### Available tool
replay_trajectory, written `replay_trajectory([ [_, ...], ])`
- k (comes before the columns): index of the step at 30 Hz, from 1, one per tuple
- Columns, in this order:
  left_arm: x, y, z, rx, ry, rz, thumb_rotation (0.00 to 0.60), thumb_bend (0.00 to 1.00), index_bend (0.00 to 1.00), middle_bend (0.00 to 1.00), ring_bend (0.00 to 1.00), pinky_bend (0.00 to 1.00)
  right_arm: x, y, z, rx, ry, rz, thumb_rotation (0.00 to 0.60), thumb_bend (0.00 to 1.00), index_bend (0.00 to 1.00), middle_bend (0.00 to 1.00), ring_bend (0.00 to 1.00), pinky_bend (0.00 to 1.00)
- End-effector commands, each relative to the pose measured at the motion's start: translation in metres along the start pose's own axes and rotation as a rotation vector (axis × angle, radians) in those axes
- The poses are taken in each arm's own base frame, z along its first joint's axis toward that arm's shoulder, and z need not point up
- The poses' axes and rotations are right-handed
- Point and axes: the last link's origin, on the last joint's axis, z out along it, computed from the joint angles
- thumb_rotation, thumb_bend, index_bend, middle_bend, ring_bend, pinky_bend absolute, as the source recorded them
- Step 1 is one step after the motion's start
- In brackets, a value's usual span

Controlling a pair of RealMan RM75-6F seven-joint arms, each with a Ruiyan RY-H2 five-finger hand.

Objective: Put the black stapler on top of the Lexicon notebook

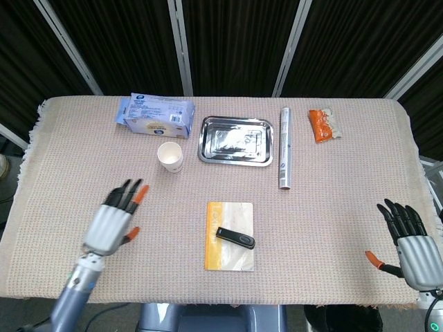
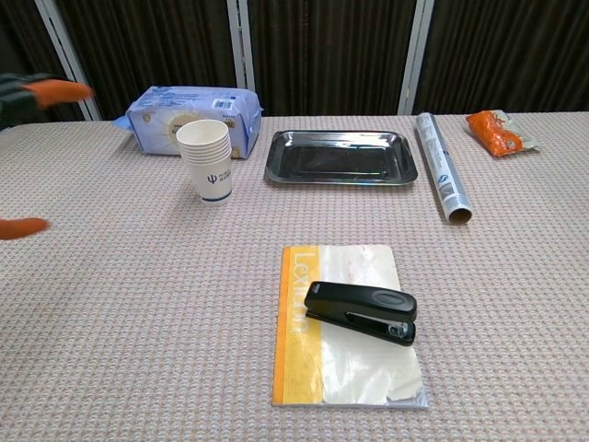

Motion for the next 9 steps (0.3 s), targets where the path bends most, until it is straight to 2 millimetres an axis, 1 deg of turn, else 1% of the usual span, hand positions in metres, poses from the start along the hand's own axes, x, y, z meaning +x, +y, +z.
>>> replay_trajectory([
  [1, 0.006, -0.055, -0.073, 0.203, 0.012, -0.038, 0.600, 0.19, 0.00, 0.00, 0.00, 0.20, -0.003, -0.004, 0.000, 0.009, -0.012, -0.006, 0.518, 0.17, 0.00, 0.00, 0.00, 0.00],
  [2, 0.004, -0.061, -0.082, 0.227, 0.017, -0.049, 0.600, 0.19, 0.00, 0.00, 0.00, 0.20, -0.004, -0.005, -0.001, 0.010, -0.014, -0.009, 0.519, 0.17, 0.00, 0.00, 0.00, 0.00],
  [4, 0.005, -0.066, -0.089, 0.208, 0.021, -0.023, 0.600, 0.20, 0.00, 0.00, 0.00, 0.20, -0.005, -0.005, -0.002, 0.007, -0.019, -0.013, 0.512, 0.17, 0.00, 0.00, 0.00, 0.00],
  [6, 0.010, -0.069, -0.090, 0.212, 0.060, -0.043, 0.600, 0.20, 0.00, 0.00, 0.00, 0.20, -0.006, -0.005, -0.001, 0.006, -0.025, -0.020, 0.512, 0.17, 0.00, 0.00, 0.00, 0.00],
  [9, 0.010, -0.072, -0.090, 0.208, 0.053, -0.043, 0.600, 0.20, 0.00, 0.00, 0.00, 0.20, -0.007, -0.005, 0.000, -0.001, -0.030, -0.021, 0.506, 0.17, 0.00, 0.00, 0.00, 0.00],
])
